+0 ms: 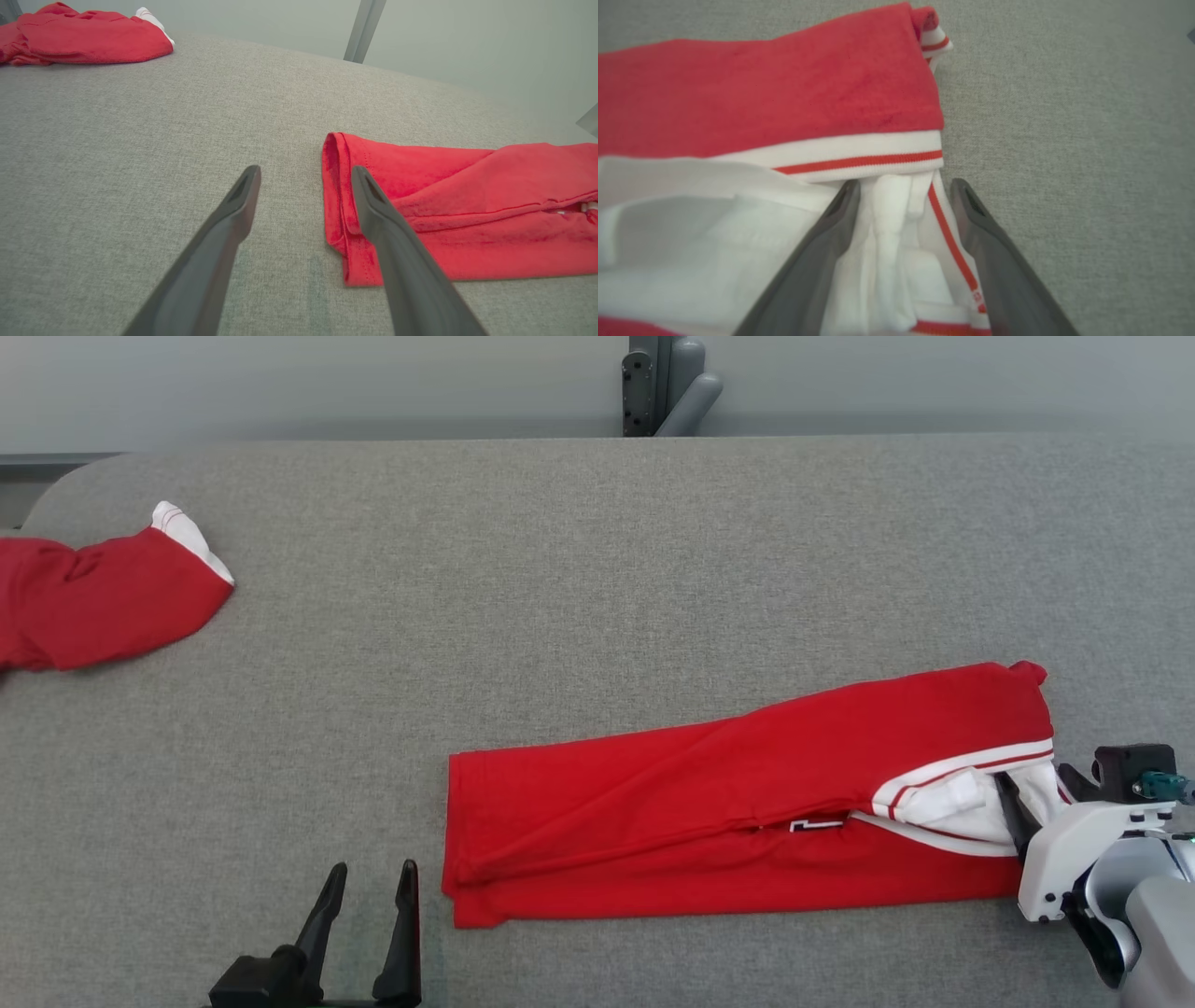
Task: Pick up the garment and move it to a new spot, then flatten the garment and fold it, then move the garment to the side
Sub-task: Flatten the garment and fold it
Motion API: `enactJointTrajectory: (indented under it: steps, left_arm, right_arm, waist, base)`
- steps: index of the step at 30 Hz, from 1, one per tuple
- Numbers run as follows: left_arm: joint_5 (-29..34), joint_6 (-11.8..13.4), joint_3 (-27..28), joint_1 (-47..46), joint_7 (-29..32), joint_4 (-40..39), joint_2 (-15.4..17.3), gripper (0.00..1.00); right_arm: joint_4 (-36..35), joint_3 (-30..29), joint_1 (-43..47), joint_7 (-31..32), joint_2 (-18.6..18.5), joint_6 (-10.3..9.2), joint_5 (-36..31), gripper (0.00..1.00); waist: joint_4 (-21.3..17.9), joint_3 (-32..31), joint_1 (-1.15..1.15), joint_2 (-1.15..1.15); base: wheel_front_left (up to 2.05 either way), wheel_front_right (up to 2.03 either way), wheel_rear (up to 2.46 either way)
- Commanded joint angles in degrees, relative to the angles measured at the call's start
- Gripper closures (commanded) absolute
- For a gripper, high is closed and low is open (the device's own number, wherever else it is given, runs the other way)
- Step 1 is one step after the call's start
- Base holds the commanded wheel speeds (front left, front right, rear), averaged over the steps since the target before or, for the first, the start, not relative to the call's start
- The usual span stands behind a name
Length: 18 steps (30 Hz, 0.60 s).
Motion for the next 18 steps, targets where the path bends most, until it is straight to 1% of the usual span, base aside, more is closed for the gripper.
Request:
enactJointTrajectory:
  steps: [1, 10, 11, 12, 13, 15, 18]
  left_arm:
    - [0.35, -0.30, 0.32, -1.08, -0.14, 0.19, -0.19, 0.00]
    - [0.37, -0.83, 0.62, -2.08, -0.14, 0.74, -0.86, 0.00]
    - [0.37, -0.84, 0.63, -2.09, -0.13, 0.84, -0.87, 0.00]
    - [0.35, -0.89, 0.71, -2.12, -0.14, 0.85, -0.90, 0.00]
    - [0.34, -0.92, 0.80, -2.10, -0.13, 0.84, -0.92, 0.00]
    - [0.34, -0.94, 0.92, -1.86, -0.14, 0.89, -1.03, 0.00]
    - [0.39, -0.98, 1.00, -1.62, -0.13, 0.97, -1.17, 0.00]
  right_arm:
    - [0.64, 0.74, -0.30, 0.83, -0.43, -0.06, 0.65, 0.00]
    - [0.78, 6.95, -0.54, 8.50, -2.63, -0.07, 8.33, 0.00]
    - [0.38, 7.73, -0.17, 9.45, -2.69, -0.06, 9.65, 0.43]
    - [-0.20, 8.28, 0.13, 9.95, -2.72, -0.06, 10.96, 0.93]
    - [-0.81, 8.82, 0.36, 10.45, -2.83, -0.03, 12.38, 1.00]
    - [-2.24, 9.87, 0.83, 11.23, -3.22, -0.03, 15.20, 1.00]
    - [-4.23, 10.44, 0.90, 11.36, -4.91, -0.03, 18.80, 1.00]
  waist:
    - [0.27, 0.70, 0.00, 0.00]
    - [0.95, 2.08, 0.00, 0.00]
    - [1.02, 2.09, 0.00, 0.00]
    - [1.04, 2.12, 0.00, 0.00]
    - [1.01, 2.11, 0.00, 0.00]
    - [0.86, 2.01, 0.00, 0.00]
    - [0.50, 1.84, 0.00, 0.00]
  base:
    - [0.00, 0.00, 0.00]
    - [0.00, 0.00, 0.00]
    - [0.00, 0.00, 0.00]
    - [0.00, 0.00, 0.00]
    - [0.00, 0.00, 0.00]
    - [0.00, 0.00, 0.00]
    - [0.00, 0.00, 0.00]
